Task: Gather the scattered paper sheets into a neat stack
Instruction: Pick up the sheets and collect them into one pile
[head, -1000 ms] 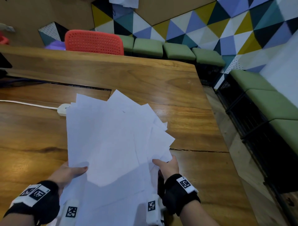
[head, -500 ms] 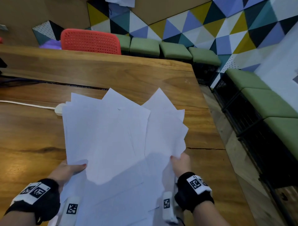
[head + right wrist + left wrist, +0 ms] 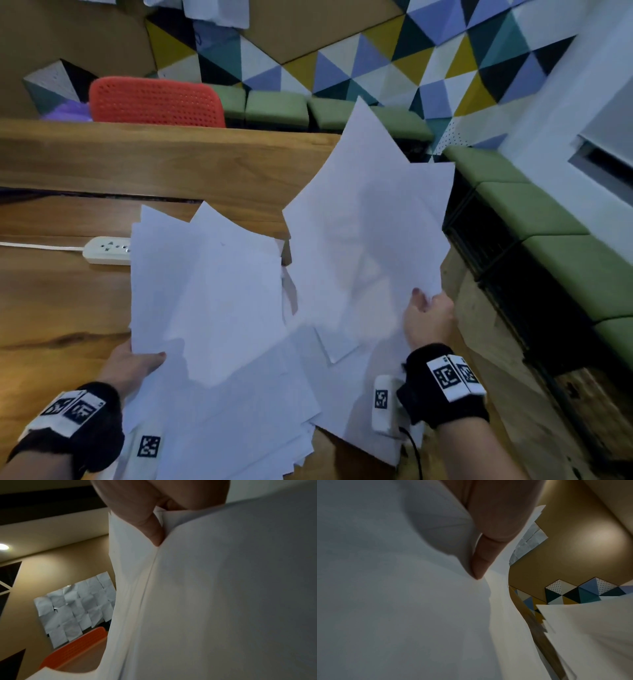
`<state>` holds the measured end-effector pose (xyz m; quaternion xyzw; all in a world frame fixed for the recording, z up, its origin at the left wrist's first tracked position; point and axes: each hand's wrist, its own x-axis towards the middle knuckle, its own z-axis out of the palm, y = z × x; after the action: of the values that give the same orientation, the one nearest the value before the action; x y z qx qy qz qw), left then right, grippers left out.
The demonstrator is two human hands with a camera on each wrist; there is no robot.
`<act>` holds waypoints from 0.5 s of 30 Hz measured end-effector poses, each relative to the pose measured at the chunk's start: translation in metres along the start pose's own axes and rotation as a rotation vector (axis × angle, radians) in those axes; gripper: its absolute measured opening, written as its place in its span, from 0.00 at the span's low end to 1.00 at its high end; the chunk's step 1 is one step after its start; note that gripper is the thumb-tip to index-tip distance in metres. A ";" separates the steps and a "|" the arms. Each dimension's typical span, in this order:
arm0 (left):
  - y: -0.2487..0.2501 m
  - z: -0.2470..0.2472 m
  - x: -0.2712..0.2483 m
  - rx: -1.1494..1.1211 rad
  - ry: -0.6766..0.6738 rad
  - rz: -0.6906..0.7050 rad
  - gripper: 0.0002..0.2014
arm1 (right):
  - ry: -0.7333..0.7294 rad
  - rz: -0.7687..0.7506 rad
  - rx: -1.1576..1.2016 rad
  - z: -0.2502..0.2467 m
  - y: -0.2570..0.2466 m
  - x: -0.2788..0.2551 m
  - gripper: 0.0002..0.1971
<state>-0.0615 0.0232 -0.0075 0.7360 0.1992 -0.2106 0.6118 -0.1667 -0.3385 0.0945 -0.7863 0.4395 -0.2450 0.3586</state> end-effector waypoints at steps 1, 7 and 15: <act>0.001 0.002 0.000 -0.005 0.000 0.002 0.19 | 0.033 -0.024 0.027 -0.005 -0.005 0.002 0.17; 0.000 0.008 0.002 -0.021 0.003 -0.030 0.18 | 0.200 -0.166 0.199 -0.028 -0.038 0.013 0.18; 0.006 0.013 0.001 -0.051 -0.013 -0.006 0.19 | 0.113 -0.097 0.338 -0.028 -0.051 0.028 0.13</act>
<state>-0.0584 0.0095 -0.0058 0.7182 0.2030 -0.2121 0.6309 -0.1463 -0.3540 0.1531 -0.7201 0.3732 -0.3762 0.4479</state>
